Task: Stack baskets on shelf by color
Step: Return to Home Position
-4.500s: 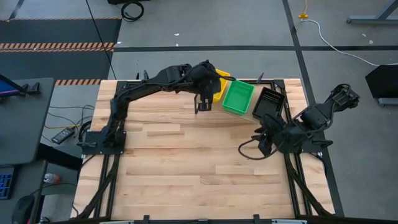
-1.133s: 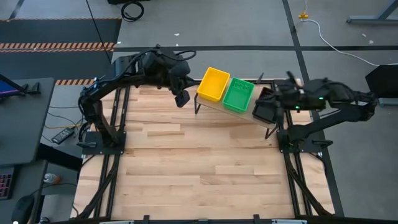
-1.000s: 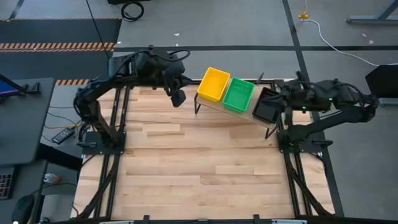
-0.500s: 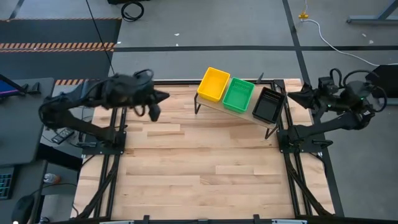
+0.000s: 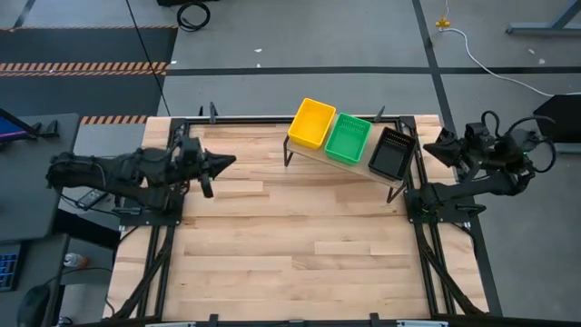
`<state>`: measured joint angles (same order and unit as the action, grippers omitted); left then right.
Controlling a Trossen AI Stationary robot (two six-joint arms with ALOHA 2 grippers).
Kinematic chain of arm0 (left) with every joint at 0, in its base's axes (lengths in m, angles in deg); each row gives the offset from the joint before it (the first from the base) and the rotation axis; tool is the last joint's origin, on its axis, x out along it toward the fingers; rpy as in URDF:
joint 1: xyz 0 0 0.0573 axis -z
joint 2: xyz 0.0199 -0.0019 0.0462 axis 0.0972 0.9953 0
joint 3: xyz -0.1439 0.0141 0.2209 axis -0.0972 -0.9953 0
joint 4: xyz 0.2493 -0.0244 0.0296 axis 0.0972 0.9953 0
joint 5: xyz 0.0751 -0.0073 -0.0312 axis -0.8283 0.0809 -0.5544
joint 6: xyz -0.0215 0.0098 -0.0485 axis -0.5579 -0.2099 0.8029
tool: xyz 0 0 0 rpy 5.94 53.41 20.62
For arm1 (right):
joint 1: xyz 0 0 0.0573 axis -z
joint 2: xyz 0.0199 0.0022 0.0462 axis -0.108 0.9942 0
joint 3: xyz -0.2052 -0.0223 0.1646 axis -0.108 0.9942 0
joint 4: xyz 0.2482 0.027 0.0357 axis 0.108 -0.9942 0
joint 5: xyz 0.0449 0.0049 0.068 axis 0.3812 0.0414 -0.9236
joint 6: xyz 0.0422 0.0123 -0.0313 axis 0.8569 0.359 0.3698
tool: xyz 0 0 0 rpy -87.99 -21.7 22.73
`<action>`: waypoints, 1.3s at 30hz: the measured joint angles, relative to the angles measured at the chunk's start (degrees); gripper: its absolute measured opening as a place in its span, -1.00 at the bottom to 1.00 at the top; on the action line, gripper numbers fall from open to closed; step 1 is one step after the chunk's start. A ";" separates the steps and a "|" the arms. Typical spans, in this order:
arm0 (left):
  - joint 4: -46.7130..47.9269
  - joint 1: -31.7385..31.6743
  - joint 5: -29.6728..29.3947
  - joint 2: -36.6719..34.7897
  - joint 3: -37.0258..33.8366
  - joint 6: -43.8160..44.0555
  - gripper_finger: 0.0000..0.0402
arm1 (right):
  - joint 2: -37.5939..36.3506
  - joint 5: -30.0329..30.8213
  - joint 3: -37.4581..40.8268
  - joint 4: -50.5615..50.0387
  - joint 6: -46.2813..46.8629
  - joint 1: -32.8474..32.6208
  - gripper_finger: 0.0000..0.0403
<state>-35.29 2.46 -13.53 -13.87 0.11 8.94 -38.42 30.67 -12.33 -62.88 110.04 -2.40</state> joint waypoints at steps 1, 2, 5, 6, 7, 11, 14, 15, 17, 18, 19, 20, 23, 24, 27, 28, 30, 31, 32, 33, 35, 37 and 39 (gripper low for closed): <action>-3.54 0.27 0.18 -1.26 -2.93 -0.26 -1.00 | 0.15 -0.02 0.13 0.53 -1.19 0.02 -0.98; -7.28 0.50 0.66 -2.44 -5.53 -1.00 -1.00 | 0.32 -0.18 0.15 0.07 -2.50 0.09 -0.98; -17.24 1.05 1.64 -5.81 -13.44 -2.93 -1.00 | 0.40 -0.96 1.37 3.12 -6.13 0.16 -0.98; -20.28 1.25 1.86 -6.77 -15.87 -3.16 -1.00 | 0.14 -1.75 2.30 3.09 -7.02 0.15 -0.98; -23.02 1.26 2.18 -7.65 -18.37 -3.22 -1.00 | 0.11 -2.61 3.12 3.34 -7.47 0.15 -0.98; -34.23 1.28 3.82 -11.76 -26.71 -3.14 -1.00 | 0.13 -9.02 7.76 15.58 -10.83 0.15 -0.98; -41.78 1.28 3.98 -14.57 -31.47 -3.53 -1.00 | 0.27 -12.47 12.73 29.31 -14.96 0.15 -0.98; -43.67 1.26 3.92 -15.56 -32.60 -4.04 -1.00 | 0.20 -12.83 14.33 33.52 -16.26 0.15 -0.98; -45.13 1.26 3.28 -17.61 -34.10 -4.22 -1.00 | 0.18 -12.95 17.46 38.65 -18.10 0.15 -0.98; -45.20 1.26 3.14 -18.55 -34.45 -4.20 -1.00 | 0.23 -12.79 18.99 40.28 -18.37 0.15 -0.98; -45.07 1.26 3.10 -19.33 -34.62 -4.24 -1.00 | 0.27 -12.48 20.51 42.39 -18.41 0.15 -0.98; -44.75 1.26 3.11 -20.03 -34.68 -4.41 -1.00 | 0.27 -12.38 22.10 45.17 -18.24 0.15 -0.98; -43.63 1.26 3.11 -21.85 -34.71 -5.75 -1.00 | 0.24 -13.43 27.66 56.24 -18.03 0.15 -0.98; -42.77 1.26 3.12 -22.48 -34.71 -6.12 -1.00 | 0.24 -13.84 29.65 60.23 -18.57 0.15 -0.98; -39.33 1.26 3.12 -24.44 -34.85 -6.35 -1.00 | 0.22 -13.93 35.85 72.10 -20.55 0.15 -0.98; -39.39 1.26 3.16 -24.94 -35.28 -6.36 -1.00 | 0.22 -13.97 37.98 75.74 -20.81 0.15 -0.98; -39.80 1.26 3.54 -26.19 -36.58 -6.81 -1.00 | 0.24 -14.68 42.16 83.88 -21.31 0.15 -0.98; -40.14 1.26 3.93 -26.89 -37.23 -7.04 -1.00 | 0.24 -15.51 44.15 88.07 -21.61 0.15 -0.98; -40.29 1.26 4.38 -27.79 -37.94 -7.08 -1.00 | 0.24 -16.61 44.89 89.72 -22.22 0.15 -0.98; -40.46 1.26 4.84 -28.74 -38.72 -7.05 -1.00 | 0.18 -17.35 44.54 89.10 -22.69 0.11 -0.98; -40.90 1.26 5.51 -30.69 -40.63 -6.49 -1.00 | 0.36 -18.11 44.06 88.18 -23.48 0.11 -0.98; -42.68 1.26 6.29 -32.61 -42.92 -5.70 -1.00 | 0.30 -17.56 44.59 88.31 -23.56 0.11 -0.97; -45.85 1.31 8.00 -34.55 -45.40 -4.94 -1.00 | 0.27 -15.97 44.98 86.36 -22.25 0.11 -0.96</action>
<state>-81.14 3.77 -5.52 -48.42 -45.29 4.00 -38.16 14.70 32.64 23.48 87.79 -2.29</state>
